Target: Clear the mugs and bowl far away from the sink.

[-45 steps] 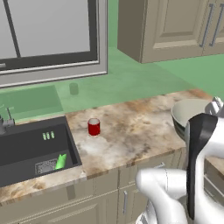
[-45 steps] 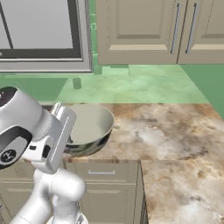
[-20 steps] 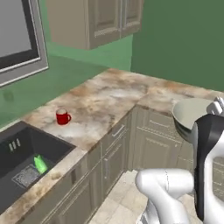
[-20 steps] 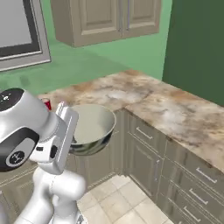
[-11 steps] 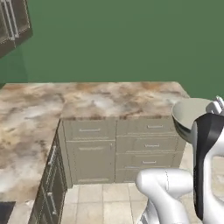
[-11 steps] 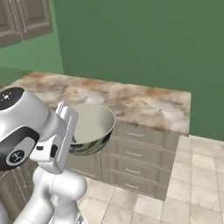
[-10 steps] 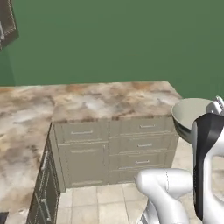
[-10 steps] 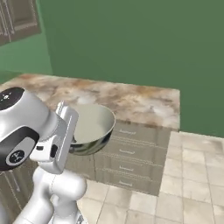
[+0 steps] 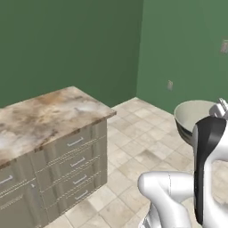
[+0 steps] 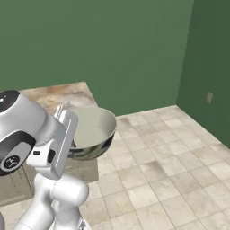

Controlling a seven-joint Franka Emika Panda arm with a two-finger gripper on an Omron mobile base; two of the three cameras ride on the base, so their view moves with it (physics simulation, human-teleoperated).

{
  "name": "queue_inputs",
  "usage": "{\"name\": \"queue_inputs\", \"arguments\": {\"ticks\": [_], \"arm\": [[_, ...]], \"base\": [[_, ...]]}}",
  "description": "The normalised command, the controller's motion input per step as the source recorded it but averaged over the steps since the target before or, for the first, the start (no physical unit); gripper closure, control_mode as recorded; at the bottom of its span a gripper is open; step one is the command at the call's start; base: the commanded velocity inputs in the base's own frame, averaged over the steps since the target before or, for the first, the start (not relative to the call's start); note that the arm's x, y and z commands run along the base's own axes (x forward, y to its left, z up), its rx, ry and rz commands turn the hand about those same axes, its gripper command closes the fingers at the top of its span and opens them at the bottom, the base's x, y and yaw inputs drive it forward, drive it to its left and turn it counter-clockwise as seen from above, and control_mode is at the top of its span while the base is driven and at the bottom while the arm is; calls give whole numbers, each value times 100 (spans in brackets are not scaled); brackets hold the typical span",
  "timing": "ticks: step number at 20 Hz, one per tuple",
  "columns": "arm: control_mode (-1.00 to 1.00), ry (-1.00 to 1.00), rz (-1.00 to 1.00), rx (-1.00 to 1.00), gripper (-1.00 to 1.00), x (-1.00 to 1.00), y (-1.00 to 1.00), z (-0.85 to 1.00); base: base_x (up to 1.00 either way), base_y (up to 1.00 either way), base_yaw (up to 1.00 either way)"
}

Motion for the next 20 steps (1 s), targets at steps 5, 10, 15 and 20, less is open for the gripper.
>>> {"name": "queue_inputs", "arguments": {"ticks": [5,10,15,20], "arm": [[100,0,0,0,100,0,0,0],[100,0,0,0,100,0,0,0],[100,0,0,0,100,0,0,0],[100,0,0,0,100,0,0,0]], "base": [[11,-100,-1],[4,-100,6],[0,-100,0],[-30,-100,0]]}}
